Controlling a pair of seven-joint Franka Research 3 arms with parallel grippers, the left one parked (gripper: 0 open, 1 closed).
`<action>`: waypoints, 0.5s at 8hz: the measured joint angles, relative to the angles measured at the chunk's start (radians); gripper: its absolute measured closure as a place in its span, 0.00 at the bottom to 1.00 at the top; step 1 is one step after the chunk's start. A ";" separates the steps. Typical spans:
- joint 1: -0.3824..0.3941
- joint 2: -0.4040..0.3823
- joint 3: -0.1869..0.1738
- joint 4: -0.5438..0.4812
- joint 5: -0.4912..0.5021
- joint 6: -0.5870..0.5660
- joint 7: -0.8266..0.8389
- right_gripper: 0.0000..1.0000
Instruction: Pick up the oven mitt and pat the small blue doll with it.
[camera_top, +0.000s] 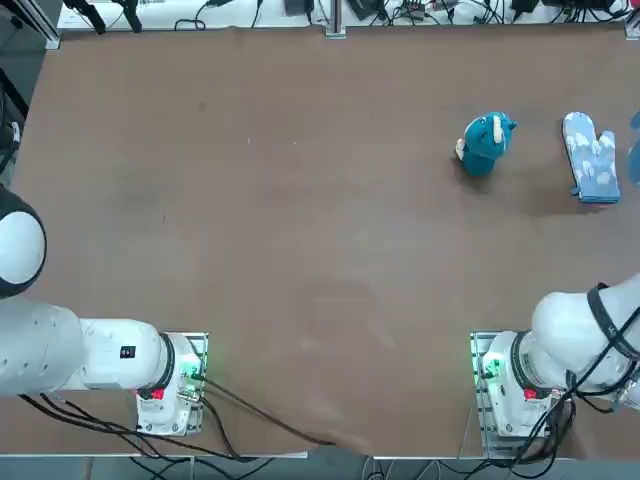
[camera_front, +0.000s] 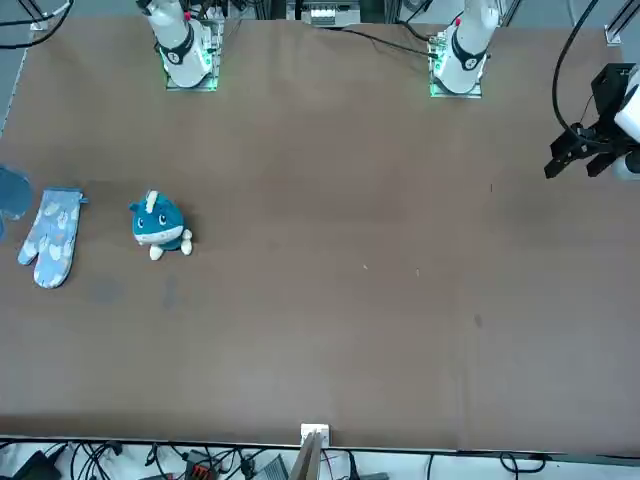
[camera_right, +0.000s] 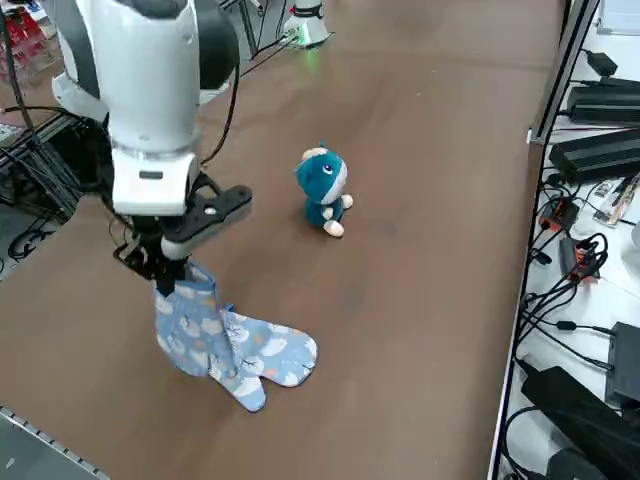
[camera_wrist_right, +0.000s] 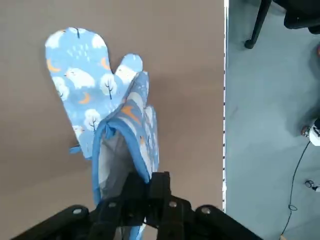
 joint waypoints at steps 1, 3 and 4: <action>0.000 0.014 0.000 -0.017 -0.008 0.035 0.000 0.97; 0.001 0.032 0.009 -0.045 -0.010 0.049 0.000 0.97; 0.015 0.032 0.022 -0.066 -0.010 0.049 0.004 0.97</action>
